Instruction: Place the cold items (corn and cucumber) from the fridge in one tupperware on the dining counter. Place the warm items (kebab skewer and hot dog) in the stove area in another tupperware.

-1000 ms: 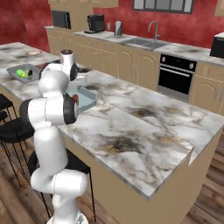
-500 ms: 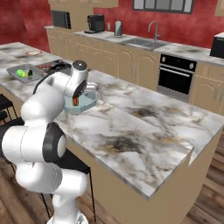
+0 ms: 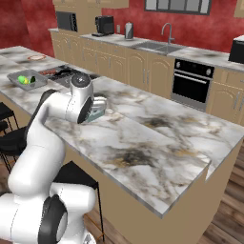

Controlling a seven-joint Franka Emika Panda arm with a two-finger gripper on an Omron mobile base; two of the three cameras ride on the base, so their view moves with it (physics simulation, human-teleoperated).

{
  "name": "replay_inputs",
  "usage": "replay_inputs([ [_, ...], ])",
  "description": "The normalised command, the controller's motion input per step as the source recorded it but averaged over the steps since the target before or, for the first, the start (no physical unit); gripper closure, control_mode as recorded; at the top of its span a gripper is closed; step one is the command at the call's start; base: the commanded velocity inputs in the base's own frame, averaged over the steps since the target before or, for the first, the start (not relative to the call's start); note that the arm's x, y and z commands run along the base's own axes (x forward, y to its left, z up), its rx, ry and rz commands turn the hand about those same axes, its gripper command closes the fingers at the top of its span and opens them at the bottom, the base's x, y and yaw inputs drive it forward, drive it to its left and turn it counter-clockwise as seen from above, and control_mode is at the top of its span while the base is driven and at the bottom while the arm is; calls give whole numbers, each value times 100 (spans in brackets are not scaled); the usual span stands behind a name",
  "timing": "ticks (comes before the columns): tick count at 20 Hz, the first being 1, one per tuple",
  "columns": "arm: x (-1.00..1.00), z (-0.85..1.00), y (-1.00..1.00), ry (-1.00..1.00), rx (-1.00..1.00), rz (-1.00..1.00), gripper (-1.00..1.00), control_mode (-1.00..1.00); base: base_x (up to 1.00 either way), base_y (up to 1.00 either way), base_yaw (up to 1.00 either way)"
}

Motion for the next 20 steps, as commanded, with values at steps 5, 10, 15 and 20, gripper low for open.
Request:
replay_inputs([
  [5,-100,21,-14,-6,-15,0,-100,-100,0,0,0],
  [10,-100,8,-12,-5,-15,0,-100,-100,0,0,0],
  [15,-100,-16,0,0,-17,0,-100,-100,0,0,0],
  [20,-72,-35,4,0,-13,4,-100,-100,0,0,0],
])
